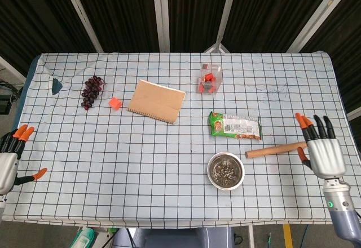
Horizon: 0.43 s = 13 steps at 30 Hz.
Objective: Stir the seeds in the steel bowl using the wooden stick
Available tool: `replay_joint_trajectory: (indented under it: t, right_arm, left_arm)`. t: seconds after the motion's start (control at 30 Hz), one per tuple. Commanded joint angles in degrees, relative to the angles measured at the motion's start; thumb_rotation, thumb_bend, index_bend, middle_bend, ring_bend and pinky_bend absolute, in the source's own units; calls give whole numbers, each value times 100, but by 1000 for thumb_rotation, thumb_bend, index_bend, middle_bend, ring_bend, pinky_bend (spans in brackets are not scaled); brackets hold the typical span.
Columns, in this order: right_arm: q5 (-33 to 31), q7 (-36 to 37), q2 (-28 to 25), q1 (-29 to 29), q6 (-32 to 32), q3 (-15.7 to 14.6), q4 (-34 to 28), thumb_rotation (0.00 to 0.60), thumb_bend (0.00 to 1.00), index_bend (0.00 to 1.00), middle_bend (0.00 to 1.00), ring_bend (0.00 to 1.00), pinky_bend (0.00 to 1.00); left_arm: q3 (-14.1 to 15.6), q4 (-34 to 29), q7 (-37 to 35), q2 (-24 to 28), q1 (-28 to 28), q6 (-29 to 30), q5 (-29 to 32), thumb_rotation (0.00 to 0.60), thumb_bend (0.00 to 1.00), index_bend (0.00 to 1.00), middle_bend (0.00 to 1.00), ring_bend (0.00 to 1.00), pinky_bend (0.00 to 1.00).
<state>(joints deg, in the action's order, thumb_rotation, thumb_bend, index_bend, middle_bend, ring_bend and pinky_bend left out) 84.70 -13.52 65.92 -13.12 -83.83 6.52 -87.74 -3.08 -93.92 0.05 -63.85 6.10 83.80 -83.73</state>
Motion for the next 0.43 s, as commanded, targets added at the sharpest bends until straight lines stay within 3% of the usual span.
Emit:
replay_joint_trajectory:
  t: [0.03,0.27,0.43]
  right_arm:
    - [181,389,-485,494,-604,-91,-494,600,297,0,29,0,0]
    - [389,611,-608,1082,-1143,-443,-464,600,289,0,0,0,0]
    - [376,980,-666,1307,-1085,-657,-507,600,289,0,0,0,0]
  left_arm:
    - [-2,19,44,-1,-16,30,3,600,81,0,0,0,0]
    - [-54,113,285,-47,-1,68,47,600,81,0,0,0,0]
    - [-101,147,252,-60,-9,106,92,600,81,0,0,0,0]
